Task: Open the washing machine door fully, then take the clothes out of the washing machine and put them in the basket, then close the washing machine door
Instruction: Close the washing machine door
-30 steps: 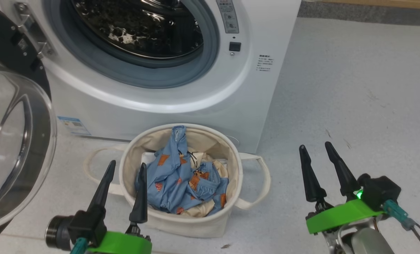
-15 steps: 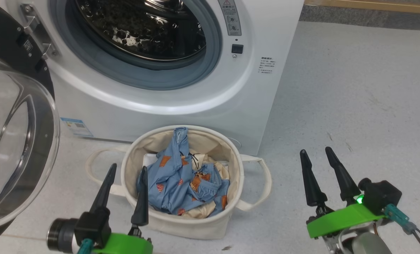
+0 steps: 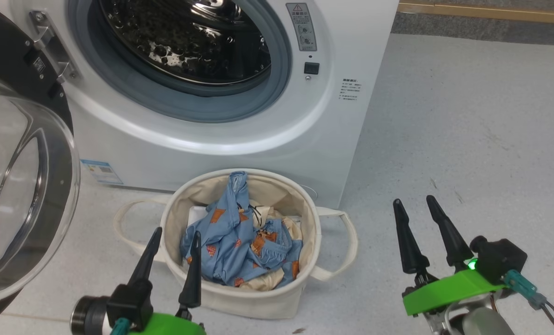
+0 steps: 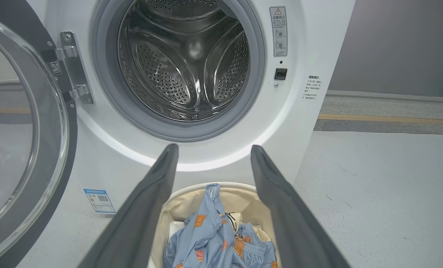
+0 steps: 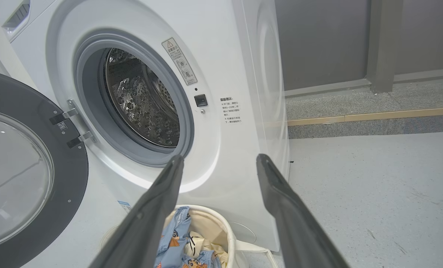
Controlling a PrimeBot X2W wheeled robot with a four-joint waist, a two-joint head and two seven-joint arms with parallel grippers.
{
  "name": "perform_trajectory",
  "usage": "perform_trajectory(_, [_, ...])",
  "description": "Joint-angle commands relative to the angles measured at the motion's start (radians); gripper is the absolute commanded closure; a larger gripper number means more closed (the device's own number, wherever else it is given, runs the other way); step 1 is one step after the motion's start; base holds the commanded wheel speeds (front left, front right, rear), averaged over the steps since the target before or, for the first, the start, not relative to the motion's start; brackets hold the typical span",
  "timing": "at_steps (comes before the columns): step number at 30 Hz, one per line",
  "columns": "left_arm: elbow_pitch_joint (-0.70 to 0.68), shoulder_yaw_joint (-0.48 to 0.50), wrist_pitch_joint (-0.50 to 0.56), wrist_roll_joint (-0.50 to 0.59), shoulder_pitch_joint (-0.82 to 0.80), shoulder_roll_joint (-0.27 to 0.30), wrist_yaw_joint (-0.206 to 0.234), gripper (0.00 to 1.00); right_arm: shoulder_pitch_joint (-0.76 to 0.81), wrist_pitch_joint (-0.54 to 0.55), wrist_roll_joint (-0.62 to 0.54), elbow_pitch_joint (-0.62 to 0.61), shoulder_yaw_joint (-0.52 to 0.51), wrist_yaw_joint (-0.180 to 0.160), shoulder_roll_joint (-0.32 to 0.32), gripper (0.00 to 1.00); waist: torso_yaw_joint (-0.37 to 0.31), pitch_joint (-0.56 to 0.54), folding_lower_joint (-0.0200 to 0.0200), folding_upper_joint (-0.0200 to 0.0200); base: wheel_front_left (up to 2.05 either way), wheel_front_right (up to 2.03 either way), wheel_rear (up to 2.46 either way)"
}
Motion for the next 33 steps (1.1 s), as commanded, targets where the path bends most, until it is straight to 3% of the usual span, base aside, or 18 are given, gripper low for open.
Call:
perform_trajectory(1, [-0.029,0.028,-0.012,-0.008,-0.015,-0.001,0.004,0.0,-0.005,-0.005,0.0,-0.028,0.024,0.0,0.003,0.0,0.0,-0.001,0.0,0.0,0.0,0.0,0.0])
perform_trajectory(21, [-0.003,0.012,-0.012,-0.048,-0.017,-0.001,-0.012,0.0,-0.008,-0.005,0.003,-0.031,0.03,0.0,0.003,0.0,-0.001,0.0,0.0,0.0,-0.04,0.05,-0.01])
perform_trajectory(33, [-0.002,0.012,-0.012,-0.063,-0.023,-0.001,-0.022,0.0,-0.015,-0.005,0.006,-0.03,0.029,0.0,0.003,0.0,-0.001,0.005,0.0,0.0,-1.31,1.31,0.0])
